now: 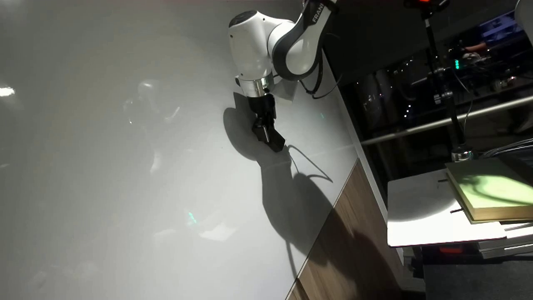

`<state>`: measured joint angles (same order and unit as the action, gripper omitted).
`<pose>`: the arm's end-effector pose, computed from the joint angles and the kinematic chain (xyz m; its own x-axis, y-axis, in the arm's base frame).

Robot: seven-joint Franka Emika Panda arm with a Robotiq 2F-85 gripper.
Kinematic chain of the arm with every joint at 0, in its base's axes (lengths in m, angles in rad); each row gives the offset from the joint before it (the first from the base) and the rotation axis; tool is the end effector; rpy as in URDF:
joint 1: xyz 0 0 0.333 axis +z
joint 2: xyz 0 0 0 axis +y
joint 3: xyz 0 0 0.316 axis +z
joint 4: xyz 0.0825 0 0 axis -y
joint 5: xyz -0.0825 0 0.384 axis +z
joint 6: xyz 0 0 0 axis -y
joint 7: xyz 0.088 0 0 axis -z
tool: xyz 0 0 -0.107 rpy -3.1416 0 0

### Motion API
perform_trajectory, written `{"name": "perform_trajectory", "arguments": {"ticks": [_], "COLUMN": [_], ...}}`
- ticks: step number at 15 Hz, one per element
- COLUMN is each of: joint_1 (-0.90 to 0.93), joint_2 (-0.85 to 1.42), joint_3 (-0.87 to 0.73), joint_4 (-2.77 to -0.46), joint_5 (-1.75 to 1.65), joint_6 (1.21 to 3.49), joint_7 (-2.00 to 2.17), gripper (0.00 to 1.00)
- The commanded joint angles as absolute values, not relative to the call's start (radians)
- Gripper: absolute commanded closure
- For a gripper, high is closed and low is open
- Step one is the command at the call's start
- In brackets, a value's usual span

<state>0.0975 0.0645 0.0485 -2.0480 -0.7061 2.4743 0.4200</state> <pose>0.5875 0.0879 0.4463 0.8700 0.2834 0.4035 0.0954 -0.8996 0.4261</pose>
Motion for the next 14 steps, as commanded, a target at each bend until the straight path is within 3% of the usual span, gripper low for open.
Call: {"name": "perform_trajectory", "arguments": {"ticks": [1, 14], "joint_1": [0.131, 0.073], "joint_2": [0.104, -0.028], "joint_3": [0.075, 0.054], "joint_4": [-1.952, -2.032], "joint_5": [-0.784, -0.867], "joint_6": [2.449, 2.484], "joint_7": [0.394, 0.272], "gripper": [0.66, 0.66]}}
